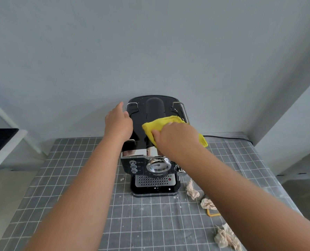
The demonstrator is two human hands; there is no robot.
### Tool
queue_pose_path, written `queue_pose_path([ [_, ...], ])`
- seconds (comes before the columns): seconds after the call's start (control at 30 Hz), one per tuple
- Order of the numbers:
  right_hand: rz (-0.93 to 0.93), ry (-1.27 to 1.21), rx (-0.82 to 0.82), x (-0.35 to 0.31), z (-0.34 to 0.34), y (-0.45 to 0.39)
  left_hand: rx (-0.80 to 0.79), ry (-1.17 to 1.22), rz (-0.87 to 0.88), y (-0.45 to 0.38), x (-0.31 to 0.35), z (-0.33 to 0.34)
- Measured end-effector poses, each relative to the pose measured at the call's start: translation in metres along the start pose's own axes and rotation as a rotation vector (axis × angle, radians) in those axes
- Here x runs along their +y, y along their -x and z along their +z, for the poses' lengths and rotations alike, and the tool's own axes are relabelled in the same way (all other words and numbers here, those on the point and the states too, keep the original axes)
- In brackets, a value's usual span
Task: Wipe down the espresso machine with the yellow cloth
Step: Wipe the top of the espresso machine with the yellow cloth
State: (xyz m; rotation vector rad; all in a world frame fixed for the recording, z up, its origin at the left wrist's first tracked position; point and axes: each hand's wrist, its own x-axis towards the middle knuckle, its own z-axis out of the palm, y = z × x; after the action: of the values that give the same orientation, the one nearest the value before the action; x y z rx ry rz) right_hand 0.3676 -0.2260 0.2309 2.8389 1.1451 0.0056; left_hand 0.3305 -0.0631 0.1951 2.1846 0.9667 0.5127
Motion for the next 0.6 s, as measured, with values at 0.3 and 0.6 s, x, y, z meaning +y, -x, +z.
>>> queue_pose_path([
  [0.3,0.108,-0.228,0.022,0.006,-0.008,-0.066,-0.017,0.011,0.007,-0.001,0.0,0.0],
  [0.6,0.127,-0.168,0.051,0.006,0.01,-0.033,0.003,0.009,-0.008,-0.002,-0.001,0.001],
])
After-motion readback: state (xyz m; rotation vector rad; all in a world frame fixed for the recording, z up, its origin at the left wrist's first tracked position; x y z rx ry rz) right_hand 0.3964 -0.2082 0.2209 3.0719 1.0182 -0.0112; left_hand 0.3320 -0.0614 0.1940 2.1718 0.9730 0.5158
